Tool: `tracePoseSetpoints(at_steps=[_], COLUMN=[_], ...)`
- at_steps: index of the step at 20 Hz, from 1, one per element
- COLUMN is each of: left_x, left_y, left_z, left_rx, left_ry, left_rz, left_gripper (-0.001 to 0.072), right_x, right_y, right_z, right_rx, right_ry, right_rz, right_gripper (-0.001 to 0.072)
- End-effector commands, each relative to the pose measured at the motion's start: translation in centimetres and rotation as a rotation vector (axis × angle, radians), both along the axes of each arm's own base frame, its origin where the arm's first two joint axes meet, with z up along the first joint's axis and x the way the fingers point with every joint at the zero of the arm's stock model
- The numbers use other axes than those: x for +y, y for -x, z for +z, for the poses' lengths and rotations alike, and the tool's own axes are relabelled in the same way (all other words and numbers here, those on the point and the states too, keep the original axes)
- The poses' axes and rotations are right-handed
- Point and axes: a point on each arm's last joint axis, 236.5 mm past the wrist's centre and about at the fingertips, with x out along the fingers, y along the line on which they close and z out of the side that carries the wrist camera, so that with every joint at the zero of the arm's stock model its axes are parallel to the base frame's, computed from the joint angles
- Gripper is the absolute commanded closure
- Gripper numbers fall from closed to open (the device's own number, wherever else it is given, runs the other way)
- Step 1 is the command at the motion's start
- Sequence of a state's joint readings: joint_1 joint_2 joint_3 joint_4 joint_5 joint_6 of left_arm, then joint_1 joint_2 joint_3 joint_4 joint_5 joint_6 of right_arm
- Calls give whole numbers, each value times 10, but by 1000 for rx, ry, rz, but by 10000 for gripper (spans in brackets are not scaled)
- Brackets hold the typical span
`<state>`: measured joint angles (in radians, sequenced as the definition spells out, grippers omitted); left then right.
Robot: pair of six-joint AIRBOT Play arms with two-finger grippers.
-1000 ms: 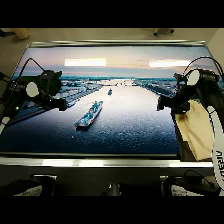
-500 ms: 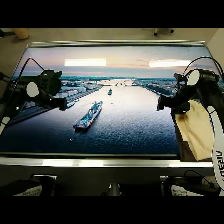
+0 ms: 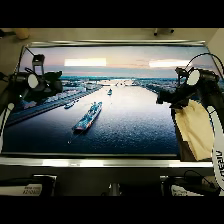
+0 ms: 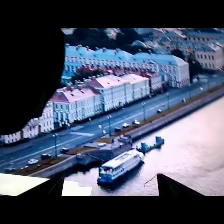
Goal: Fold the shirts.
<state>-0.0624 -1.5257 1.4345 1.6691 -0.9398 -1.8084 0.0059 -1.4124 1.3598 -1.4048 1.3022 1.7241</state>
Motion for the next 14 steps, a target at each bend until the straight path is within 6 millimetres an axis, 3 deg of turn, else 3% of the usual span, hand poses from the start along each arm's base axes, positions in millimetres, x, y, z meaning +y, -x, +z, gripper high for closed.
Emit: tracePoseSetpoints(at_steps=[1, 4, 7, 8, 9, 10, 11, 12, 14], left_x=[85, 100, 100, 97, 96, 94, 89, 82, 57], left_y=[-23, -27, -38, -44, -51, -59, -66, -75, -90], left_z=[-33, -78, -108, -111, -109, -102, -89, -64, 15], left_rx=[102, 167, 164, 145, 119, 84, 49, -12, -182], left_ry=[156, 366, 380, 382, 380, 383, 383, 369, 305], left_rz=[325, 445, 458, 454, 449, 440, 425, 379, 217], left_gripper=[-6, -5, -3, 59, 351, 667, 684, 685, 685], right_x=[7, 12, 13, 13, 14, 15, 18, 20, 19], right_y=[-13, -18, -22, -22, -22, -22, -23, -24, -31], right_z=[4, 5, 7, 7, 7, 8, 10, 13, 28], right_rx=[-55, -73, -90, -91, -91, -92, -100, -117, -191], right_ry=[-31, -57, -63, -63, -66, -72, -81, -81, -65], right_rz=[-11, -17, -21, -21, -21, -21, -6, 22, 62], right_gripper=[27, 27, 28, 29, 52, 137, 235, 237, 237])
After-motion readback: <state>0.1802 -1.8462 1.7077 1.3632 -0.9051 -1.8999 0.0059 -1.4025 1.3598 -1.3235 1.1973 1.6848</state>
